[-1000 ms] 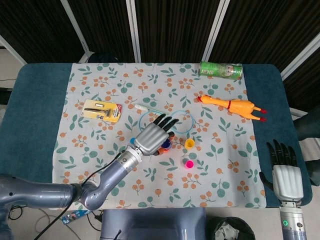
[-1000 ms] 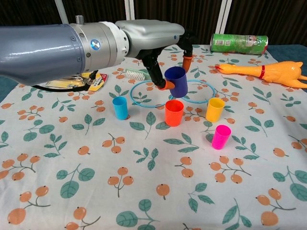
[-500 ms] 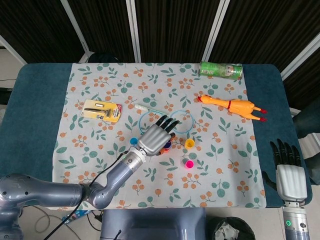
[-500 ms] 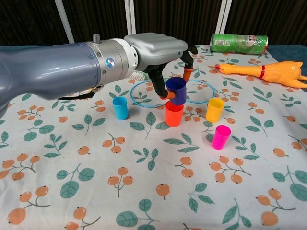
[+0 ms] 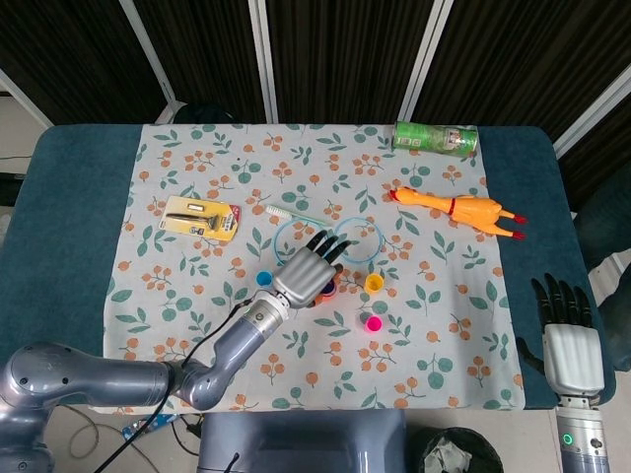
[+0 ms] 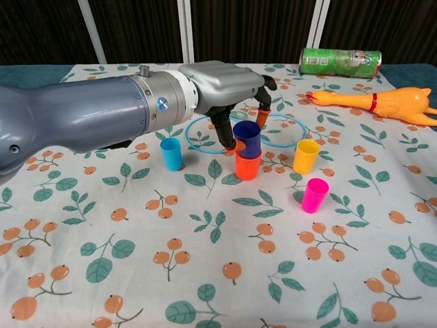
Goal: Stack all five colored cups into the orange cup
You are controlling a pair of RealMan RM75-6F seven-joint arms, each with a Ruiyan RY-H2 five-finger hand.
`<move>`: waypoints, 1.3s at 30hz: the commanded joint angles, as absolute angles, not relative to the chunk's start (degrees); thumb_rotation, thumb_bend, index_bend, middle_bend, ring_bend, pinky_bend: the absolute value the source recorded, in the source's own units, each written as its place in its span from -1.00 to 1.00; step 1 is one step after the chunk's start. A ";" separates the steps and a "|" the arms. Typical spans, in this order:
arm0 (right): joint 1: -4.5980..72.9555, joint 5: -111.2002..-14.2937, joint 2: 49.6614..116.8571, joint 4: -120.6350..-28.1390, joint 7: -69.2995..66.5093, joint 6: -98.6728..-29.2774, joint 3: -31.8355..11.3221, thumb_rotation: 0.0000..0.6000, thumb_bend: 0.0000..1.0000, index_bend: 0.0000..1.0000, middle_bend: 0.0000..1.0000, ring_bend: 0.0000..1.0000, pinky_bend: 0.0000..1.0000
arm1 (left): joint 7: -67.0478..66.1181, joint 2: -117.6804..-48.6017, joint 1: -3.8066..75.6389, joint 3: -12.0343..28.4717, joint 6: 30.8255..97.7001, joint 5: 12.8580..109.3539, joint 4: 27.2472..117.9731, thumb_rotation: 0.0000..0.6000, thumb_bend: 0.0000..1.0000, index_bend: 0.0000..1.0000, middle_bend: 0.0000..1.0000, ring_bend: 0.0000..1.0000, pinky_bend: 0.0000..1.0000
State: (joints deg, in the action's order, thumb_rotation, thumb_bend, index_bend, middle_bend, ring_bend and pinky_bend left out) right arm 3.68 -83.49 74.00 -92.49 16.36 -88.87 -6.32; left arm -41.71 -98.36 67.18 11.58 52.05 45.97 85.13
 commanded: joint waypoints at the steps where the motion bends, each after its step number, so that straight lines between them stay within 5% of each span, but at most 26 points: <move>1: 3.71 -83.50 74.04 -92.49 16.37 -88.80 -6.28 1.00 -0.35 -1.00 -1.00 -1.00 -0.87 | -41.67 -98.48 67.25 11.48 51.89 45.62 84.86 1.00 -0.45 -0.20 -0.96 -1.00 -1.00; 6: 3.67 -83.45 73.94 -92.51 16.28 -88.88 -6.33 1.00 -0.35 -1.00 -1.00 -1.00 -0.87 | -43.36 -97.40 67.67 10.82 51.29 43.35 85.81 1.00 -0.71 -0.68 -1.00 -1.00 -1.00; 9: 3.65 -83.42 73.76 -92.61 16.08 -88.84 -6.33 1.00 -0.35 -1.00 -1.00 -1.00 -0.87 | -45.48 -96.10 68.11 10.51 51.91 41.13 87.61 1.00 -0.72 -0.78 -1.00 -1.00 -1.00; 19: 3.67 -83.47 73.72 -92.55 16.23 -88.84 -6.29 1.00 -0.35 -1.00 -1.00 -1.00 -0.87 | -45.03 -90.74 66.57 10.70 56.24 41.78 93.72 1.00 -0.72 -0.78 -1.00 -1.00 -1.00; 29: 3.98 -83.25 74.26 -92.27 17.08 -88.10 -6.08 1.00 -0.35 -1.00 -1.00 -1.00 -0.87 | -35.63 -76.26 56.80 9.36 65.31 53.70 103.97 1.00 -0.72 -0.82 -1.00 -1.00 -1.00; 39: 5.87 -84.67 73.56 -93.54 13.90 -84.33 -5.07 1.00 -0.35 -1.00 -1.00 -1.00 -0.87 | -17.60 -64.12 38.74 -1.60 78.46 72.04 103.52 1.00 -0.72 -0.82 -1.00 -1.00 -1.00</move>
